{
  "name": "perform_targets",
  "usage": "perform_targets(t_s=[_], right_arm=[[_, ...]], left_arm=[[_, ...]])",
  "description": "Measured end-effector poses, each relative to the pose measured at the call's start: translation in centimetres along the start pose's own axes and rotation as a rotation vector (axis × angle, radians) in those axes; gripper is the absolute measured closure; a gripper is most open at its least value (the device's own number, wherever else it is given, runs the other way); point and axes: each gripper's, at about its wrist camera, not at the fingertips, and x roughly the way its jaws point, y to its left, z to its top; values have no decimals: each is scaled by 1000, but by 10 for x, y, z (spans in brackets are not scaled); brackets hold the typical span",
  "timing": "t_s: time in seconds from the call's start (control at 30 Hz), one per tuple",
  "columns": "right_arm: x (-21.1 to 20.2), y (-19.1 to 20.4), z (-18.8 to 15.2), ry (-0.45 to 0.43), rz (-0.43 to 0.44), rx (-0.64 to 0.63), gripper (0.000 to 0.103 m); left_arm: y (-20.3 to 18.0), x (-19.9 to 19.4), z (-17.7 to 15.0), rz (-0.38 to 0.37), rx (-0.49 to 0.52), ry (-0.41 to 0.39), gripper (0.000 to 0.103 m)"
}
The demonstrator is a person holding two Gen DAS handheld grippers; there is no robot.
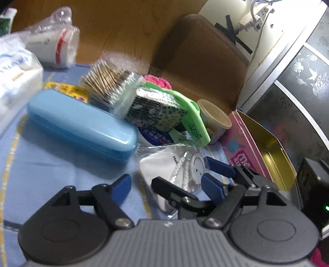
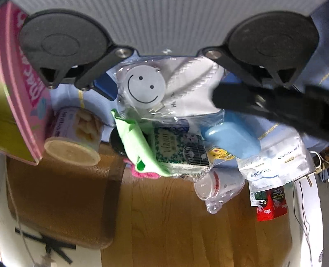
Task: Organize soft objects
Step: 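Grasp the clear bag with the white mask using the left tool, then carry the mask bag into the gold tin and open the left tool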
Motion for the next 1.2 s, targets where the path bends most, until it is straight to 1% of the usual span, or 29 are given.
perform_targets(t_s=[0.03,0.07,0.1,0.13,0.17,0.23,0.3,0.37,0.5,0.6,0.67,0.77,0.87,0.97,1.07,1.13,1.2], right_arm=[[-1,-3,1,3,5,9,0],[-3,-5,-1,3,7,22,0],[-2,-5,1,7,5,31,0],[-4,-6,1,10,2,41,0],[-7,-7,-1,7,-3,43,0],[-10,-5,-2,2,-4,38,0],[-20,-1,-6,-32,-8,35,4],[-31,2,-11,-69,-2,46,7],[-59,10,-23,-161,-8,31,12],[-80,17,-21,-257,-58,1,12],[-95,14,-17,-314,-82,16,12],[-121,2,-15,-407,-132,27,12],[-147,-16,-21,-470,-206,33,12],[-166,-42,-31,-487,-284,68,12],[-177,-70,-47,-466,-348,127,11],[-179,-89,-57,-434,-377,184,10],[-178,-103,-64,-404,-392,244,7]], left_arm=[[2,3,0,-19,-15,6,40],[2,4,0,-30,-21,7,50],[3,5,-1,-36,-29,6,52],[1,5,-3,-30,-29,-3,53],[0,3,-6,-19,-25,-12,56],[-3,-4,-10,-12,-29,-29,57],[-6,-17,-14,-21,-24,-50,61],[-10,-33,-22,-45,-23,-73,61],[-35,-53,-25,-17,58,-111,61],[-64,-68,-22,-11,139,-159,61],[-83,-75,-19,-34,181,-179,61],[-114,-76,-19,-74,252,-187,60],[-150,-62,-25,-115,326,-165,60],[-178,-34,-34,-155,364,-105,58],[-202,-8,-46,-182,403,-47,58],[-214,10,-53,-188,427,-15,54],[-220,22,-59,-180,442,13,46]])
